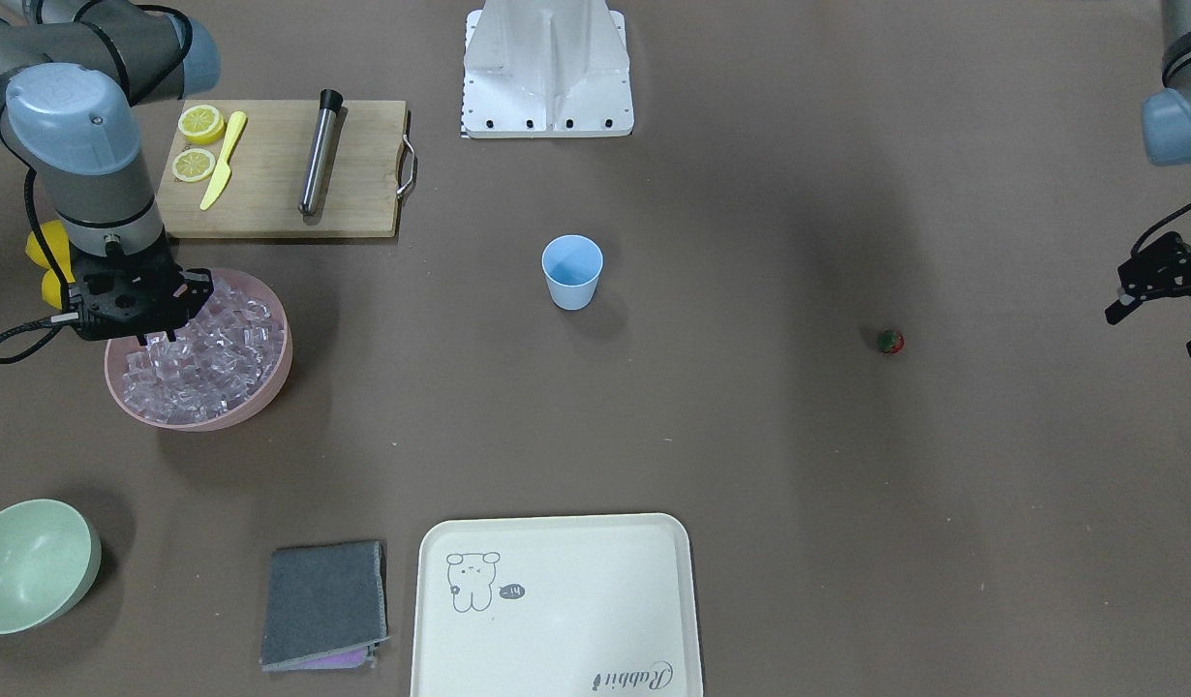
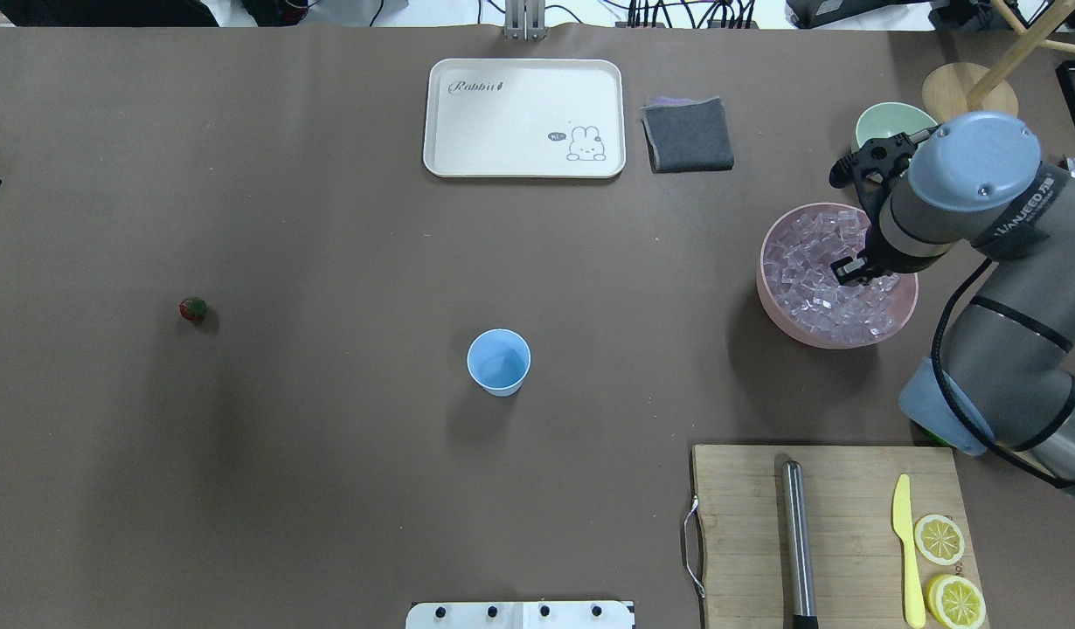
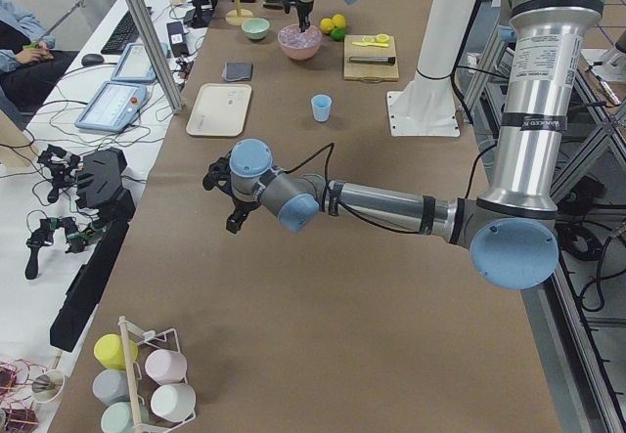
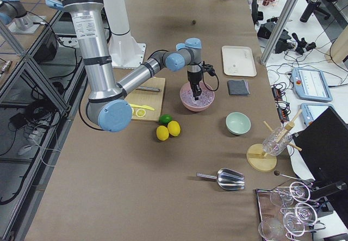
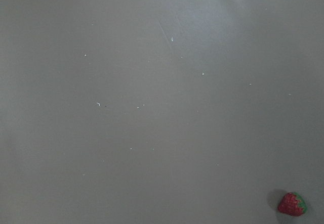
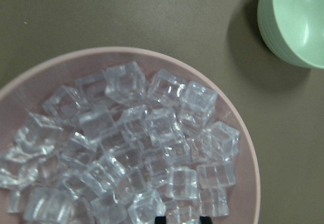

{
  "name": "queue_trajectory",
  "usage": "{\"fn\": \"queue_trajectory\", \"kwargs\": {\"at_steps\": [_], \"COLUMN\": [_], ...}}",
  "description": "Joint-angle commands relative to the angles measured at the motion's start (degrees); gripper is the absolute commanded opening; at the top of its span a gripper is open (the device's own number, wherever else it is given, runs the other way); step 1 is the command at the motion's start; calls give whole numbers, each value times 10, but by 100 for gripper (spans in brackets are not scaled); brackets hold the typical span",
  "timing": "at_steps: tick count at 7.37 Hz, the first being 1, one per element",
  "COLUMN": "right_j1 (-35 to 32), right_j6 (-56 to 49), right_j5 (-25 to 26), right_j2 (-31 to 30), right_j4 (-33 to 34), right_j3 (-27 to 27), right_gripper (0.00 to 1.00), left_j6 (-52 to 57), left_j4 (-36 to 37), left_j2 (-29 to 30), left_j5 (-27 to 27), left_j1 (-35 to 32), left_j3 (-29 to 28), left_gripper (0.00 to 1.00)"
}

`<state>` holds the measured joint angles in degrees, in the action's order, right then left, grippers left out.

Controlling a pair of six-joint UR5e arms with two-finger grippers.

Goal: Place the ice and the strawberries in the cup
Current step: 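Lift the ice cubes out of the pink bowl with the right gripper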

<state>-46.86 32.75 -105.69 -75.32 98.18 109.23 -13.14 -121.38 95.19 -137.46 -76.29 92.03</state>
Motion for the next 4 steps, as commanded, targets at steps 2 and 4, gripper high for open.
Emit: {"fn": "queue_trajectory", "kwargs": {"at_steps": [2,4], "right_j1": [-16,11], "right_j6": [145,290], "right_j5": [-63,-65], "right_j2": [85,151], "right_j4": [40,39], "right_j3": [1,1], "right_gripper": [0,0], "left_j6": [0,0], "left_j4": [0,0], "left_j2": [0,0], "left_j5": [0,0], "left_j1": [5,5], "left_j3": [0,0], "left_gripper": [98,98]}}
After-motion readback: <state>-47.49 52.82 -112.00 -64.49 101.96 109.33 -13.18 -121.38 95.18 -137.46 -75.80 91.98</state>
